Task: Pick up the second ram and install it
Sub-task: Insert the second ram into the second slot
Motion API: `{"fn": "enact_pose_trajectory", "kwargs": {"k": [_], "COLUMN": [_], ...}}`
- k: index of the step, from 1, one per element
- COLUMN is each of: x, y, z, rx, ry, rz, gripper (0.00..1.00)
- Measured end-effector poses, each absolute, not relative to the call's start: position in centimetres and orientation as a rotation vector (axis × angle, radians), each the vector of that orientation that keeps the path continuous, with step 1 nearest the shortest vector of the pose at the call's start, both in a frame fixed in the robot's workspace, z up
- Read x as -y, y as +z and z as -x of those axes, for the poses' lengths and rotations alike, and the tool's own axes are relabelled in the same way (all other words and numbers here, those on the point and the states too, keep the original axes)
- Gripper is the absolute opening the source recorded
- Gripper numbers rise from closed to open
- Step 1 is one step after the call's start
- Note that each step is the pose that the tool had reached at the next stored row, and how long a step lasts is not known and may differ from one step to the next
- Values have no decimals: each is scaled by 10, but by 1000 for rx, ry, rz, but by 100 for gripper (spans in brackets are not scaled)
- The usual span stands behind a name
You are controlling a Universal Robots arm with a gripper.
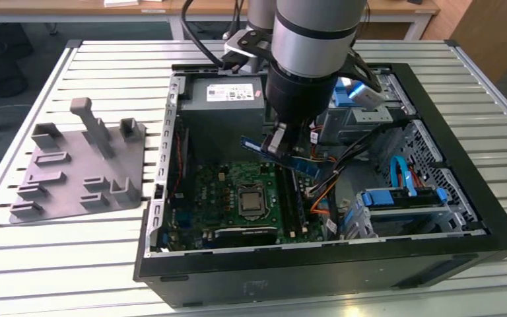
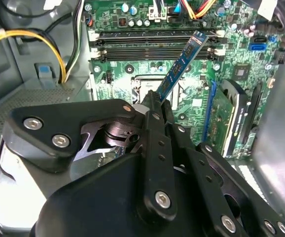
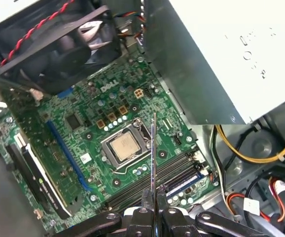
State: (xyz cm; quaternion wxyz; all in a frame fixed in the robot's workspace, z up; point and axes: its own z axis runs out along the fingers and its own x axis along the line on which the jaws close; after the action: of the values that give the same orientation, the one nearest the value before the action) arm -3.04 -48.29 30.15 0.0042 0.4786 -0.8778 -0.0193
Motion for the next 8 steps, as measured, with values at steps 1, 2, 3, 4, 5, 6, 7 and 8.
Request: {"fn": "enact_pose_trajectory", "kwargs": {"k": [1, 2, 3, 4, 5, 6, 7, 8], "x": [483, 483, 483, 483, 483, 483, 483, 483], "y": [301, 301, 301, 301, 301, 301, 301, 301], "z": [30, 30, 30, 30, 30, 30, 30, 30], "rx": [2759, 2767, 2775, 2783, 2791, 2800, 2807, 2814], "ry": [-61, -61, -61, -61, -61, -61, -61, -61], "rz": [-1485, -1469, -1454, -1440, -1424, -1408, -1394, -1380], "gripper": [14, 14, 14, 14, 14, 14, 14, 14]}}
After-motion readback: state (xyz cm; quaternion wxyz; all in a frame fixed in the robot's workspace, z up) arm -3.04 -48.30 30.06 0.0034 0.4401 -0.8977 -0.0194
